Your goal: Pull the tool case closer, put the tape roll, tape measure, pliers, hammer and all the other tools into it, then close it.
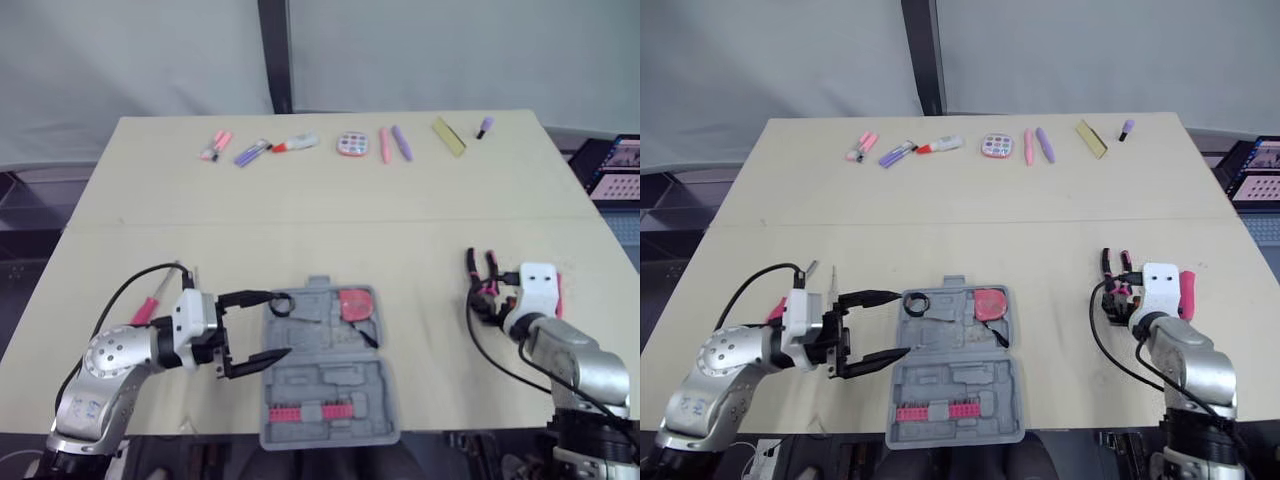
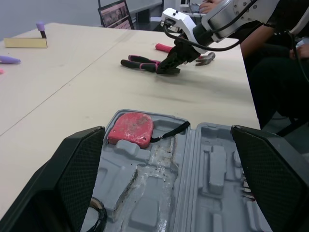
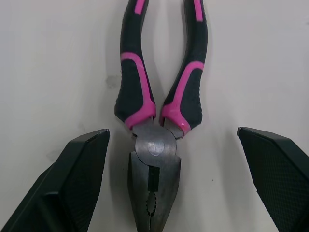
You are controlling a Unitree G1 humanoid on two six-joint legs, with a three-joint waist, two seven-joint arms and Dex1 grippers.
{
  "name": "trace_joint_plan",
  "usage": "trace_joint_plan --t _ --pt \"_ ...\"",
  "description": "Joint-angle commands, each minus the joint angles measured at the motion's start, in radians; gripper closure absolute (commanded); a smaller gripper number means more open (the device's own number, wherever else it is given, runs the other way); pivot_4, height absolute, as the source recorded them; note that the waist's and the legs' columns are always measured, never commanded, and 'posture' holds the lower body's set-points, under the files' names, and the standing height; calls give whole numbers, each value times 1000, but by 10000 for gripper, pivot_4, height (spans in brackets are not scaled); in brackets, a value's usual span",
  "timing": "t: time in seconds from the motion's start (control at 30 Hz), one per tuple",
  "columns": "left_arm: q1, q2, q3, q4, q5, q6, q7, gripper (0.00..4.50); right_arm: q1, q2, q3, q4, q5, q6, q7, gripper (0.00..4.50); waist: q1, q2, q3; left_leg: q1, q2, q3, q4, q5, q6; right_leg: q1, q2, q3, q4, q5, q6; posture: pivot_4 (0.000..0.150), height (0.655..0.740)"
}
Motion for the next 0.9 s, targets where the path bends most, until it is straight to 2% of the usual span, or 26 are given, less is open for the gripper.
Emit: trace_joint_plan --t 0.03,0.57,0.67,0.83,0.87,0.9 --pt "7 -2 7 -33 2 -16 10 0 -12 -1 2 11 -15 -33 -6 213 -1 0 0 0 0 0 0 0 0 0 0 0 0 0 0 1500 7400" --pt "4 6 7 -34 -3 -14 12 0 3 42 -11 -12 -2 16 -17 213 -17 0 0 0 0 -2 0 0 0 0 0 0 1 0 0 1500 7400" --pt "1 5 5 -33 -3 -14 11 0 1 48 -16 -14 -3 30 -20 8446 -17 0 0 0 0 -2 0 0 0 0 0 0 1 0 0 1500 7400" --pt "2 3 5 -34 -3 -14 12 0 -2 46 -12 -14 -2 30 -18 33729 -14 0 0 0 -1 -4 1 0 0 1 0 0 1 0 0 1500 7400" --pt "2 3 5 -34 -4 -13 13 0 -4 46 -10 -12 -2 30 -18 35568 -14 0 0 0 -1 -4 1 0 0 1 0 0 1 0 0 1500 7400" --pt "2 3 5 -34 -4 -13 13 0 -5 46 -9 -11 -2 30 -18 35465 -14 0 0 0 -1 -4 1 0 0 1 0 0 1 0 0 1500 7400"
